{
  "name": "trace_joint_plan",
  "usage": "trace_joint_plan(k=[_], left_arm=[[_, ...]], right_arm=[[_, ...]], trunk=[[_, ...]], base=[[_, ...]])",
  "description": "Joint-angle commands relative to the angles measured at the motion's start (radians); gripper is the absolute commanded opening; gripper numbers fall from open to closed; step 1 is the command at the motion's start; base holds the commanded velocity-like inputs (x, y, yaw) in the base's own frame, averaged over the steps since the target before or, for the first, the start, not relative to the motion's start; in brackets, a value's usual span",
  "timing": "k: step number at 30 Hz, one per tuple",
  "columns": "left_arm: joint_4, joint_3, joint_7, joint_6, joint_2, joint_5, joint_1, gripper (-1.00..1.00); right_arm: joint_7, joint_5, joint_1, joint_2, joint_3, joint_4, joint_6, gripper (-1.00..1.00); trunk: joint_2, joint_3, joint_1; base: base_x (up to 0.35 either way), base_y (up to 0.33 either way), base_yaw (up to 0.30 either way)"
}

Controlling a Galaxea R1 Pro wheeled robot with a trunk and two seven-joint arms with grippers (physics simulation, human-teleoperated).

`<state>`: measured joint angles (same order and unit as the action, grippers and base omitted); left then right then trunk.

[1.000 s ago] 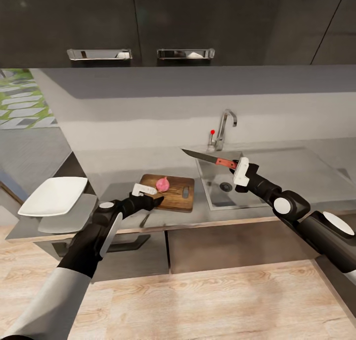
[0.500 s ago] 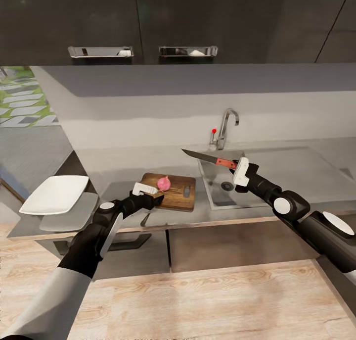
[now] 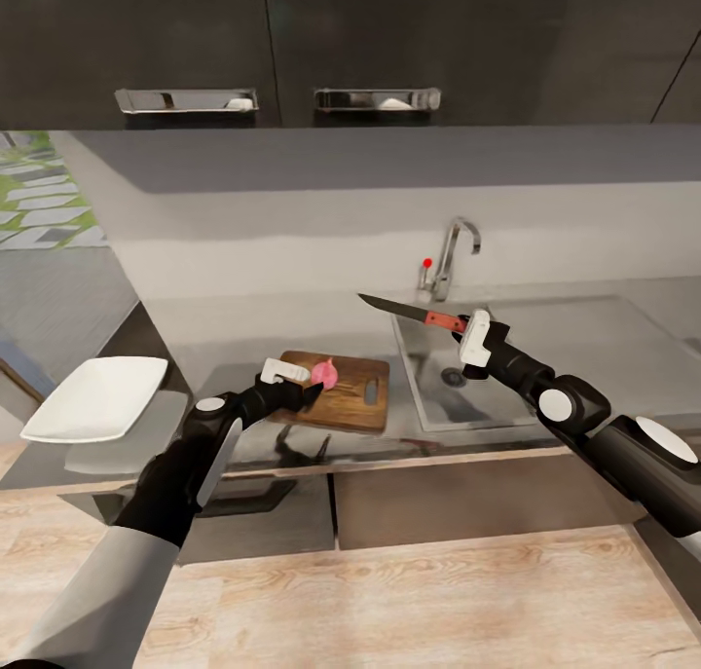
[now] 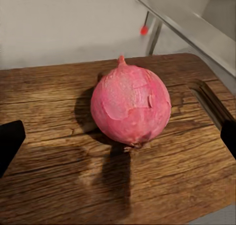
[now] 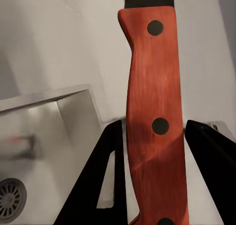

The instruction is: In the kitchen, take the Vidalia onion out of the sink, dice it on the chopping board with the paring knife, put the diced onion into the bowl on the countertop, then place both the paring knife and the chopping board into the sink.

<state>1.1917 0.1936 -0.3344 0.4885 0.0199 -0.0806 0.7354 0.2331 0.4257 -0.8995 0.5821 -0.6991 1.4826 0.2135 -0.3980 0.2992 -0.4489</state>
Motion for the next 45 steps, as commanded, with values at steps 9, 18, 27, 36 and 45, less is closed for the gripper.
trace_joint_plan(k=[9,18,27,36,45], left_arm=[[0.002,0.001,0.002,0.007,0.000,-0.008,0.001,1.00],[0.002,0.001,0.002,0.007,0.000,-0.008,0.001,1.00],[0.002,0.002,0.002,0.007,0.000,-0.008,0.001,1.00],[0.002,0.001,0.002,0.007,0.000,-0.008,0.001,1.00],[-0.013,0.001,0.002,0.007,0.000,-0.009,0.001,1.00]], right_arm=[[0.005,0.010,-0.002,0.001,-0.002,0.002,0.006,-1.00],[0.005,0.010,-0.002,0.001,-0.002,0.002,0.006,-1.00],[0.005,0.010,-0.002,0.001,-0.002,0.002,0.006,-1.00],[0.005,0.012,-0.001,0.001,-0.005,0.002,0.006,-1.00],[0.005,0.079,-0.001,0.001,-0.012,0.002,0.006,-1.00]], trunk=[[-0.002,0.002,-0.001],[-0.002,0.002,-0.001],[-0.002,0.002,-0.001],[-0.002,0.002,-0.001],[-0.002,0.002,-0.001]], base=[[0.050,0.000,0.000],[0.001,0.000,0.000],[0.000,-0.009,0.000],[0.000,-0.132,0.000],[0.000,-0.006,0.000]])
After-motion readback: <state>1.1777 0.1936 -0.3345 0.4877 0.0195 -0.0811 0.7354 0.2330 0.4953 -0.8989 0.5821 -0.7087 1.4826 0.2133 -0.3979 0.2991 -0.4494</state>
